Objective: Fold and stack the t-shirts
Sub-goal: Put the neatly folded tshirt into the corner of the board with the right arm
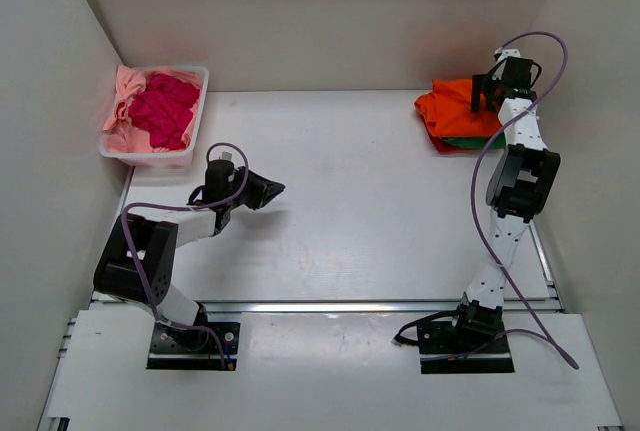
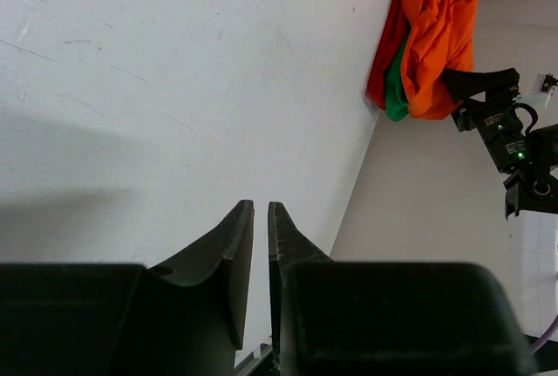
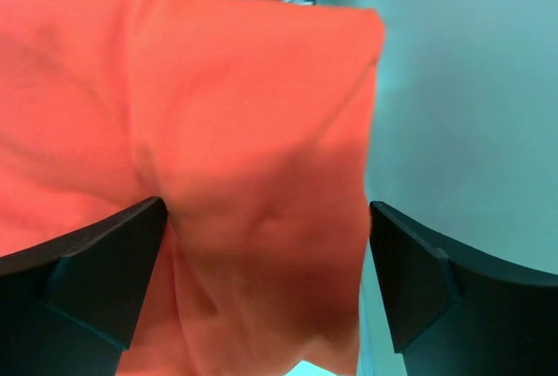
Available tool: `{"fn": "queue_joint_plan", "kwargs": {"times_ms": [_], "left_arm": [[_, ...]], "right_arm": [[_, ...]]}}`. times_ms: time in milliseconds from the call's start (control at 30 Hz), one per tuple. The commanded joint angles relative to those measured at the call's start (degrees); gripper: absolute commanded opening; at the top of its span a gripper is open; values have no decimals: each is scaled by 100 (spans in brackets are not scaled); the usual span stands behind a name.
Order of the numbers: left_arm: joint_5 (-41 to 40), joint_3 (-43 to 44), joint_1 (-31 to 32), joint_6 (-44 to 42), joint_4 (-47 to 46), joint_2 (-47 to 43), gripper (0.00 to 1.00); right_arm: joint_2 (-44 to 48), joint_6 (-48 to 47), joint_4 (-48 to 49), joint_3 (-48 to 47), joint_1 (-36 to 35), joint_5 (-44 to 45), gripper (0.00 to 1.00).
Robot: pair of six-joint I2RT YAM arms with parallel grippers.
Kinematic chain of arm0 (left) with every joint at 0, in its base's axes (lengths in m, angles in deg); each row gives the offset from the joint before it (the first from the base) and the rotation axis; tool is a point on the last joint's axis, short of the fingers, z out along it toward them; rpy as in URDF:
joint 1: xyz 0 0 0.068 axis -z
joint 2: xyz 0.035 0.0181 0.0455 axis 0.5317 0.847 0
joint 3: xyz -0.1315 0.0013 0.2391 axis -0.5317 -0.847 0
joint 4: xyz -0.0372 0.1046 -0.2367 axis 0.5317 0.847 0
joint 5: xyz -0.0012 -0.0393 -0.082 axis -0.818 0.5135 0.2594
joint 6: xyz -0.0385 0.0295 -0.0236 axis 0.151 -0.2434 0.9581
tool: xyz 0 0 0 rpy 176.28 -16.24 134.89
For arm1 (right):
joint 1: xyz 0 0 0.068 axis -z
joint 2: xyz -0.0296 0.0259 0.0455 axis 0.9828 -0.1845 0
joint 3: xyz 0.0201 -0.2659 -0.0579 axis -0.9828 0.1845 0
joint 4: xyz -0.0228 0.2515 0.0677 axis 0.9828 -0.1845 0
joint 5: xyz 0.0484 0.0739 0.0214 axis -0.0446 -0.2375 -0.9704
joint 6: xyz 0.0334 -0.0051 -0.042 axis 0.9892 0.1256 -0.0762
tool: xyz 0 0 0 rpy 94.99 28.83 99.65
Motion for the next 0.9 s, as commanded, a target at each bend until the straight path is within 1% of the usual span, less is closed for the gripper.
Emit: {"fn": "queue_joint_plan", "kwargs": {"times_ms": [0,133,167,200,233,267,300,333,367,400,433,467,500,533,567,600,633,667,700,733,767,800,867], "left_arm": [[60,-53,34,54,-60,-117,23],[34,-35,114,-8,-25,-117,24],[60,-35,131,-69,-16,-178,24],[-27,-35,140,-52,106,-161,28],[-45,-18,149,-78,359,-222,33],[-89,0,114,-104,580,-327,44],[-107,17,131,-305,634,-380,61],[-107,9,71,-376,852,-433,98],[-133,122,26,-594,1115,-555,98],[-107,175,26,-779,1396,-591,99],[-150,228,17,-859,1547,-600,99],[-116,342,-9,-1113,1836,-679,98],[-37,491,-44,-1324,1969,-740,99],[24,588,-36,-1439,2414,-724,99],[251,815,-27,-1762,2897,-741,99],[306,1052,17,-2166,3180,-750,98],[193,1316,174,-2553,3792,-759,99],[166,1466,376,-2731,4364,-820,99],[-35,1694,508,-3080,4639,-864,99],[-332,1801,788,-3354,5051,-925,99],[-440,1854,1017,-3443,5212,-1039,99],[-650,1820,1045,-3427,5222,-1162,99],[-792,1951,827,-3532,5231,-1382,99]], "right_arm": [[353,45,457,-67,-41,341,99],[897,45,483,213,-50,147,99],[1177,80,501,319,-94,139,99],[1336,115,501,459,-155,173,99],[1625,141,553,730,-182,217,99],[1915,254,580,916,-226,339,99],[2362,421,649,1335,-313,410,99],[2601,544,685,1862,-349,420,99],[3064,615,859,2111,-428,437,99],[3539,773,974,2661,-498,446,99],[3805,1035,1036,3189,-568,446,99],[4321,1194,1063,3473,-595,437,99],[4804,1605,1107,4050,-639,420,99],[5001,1931,1090,4595,-752,446,99],[5359,2065,1003,4818,-788,403,99],[5633,2231,793,5133,-998,359,99],[5740,2294,417,5319,-1278,454,99],[5845,2286,195,5286,-1420,446,99],[5916,2286,-285,5269,-1743,542,99],[5952,2399,-725,5234,-1912,517,99],[5969,2513,-921,5233,-2009,447,99],[6065,2575,-1219,5303,-1984,211,99],[6267,2786,-1589,5487,-1923,-54,99]]}}
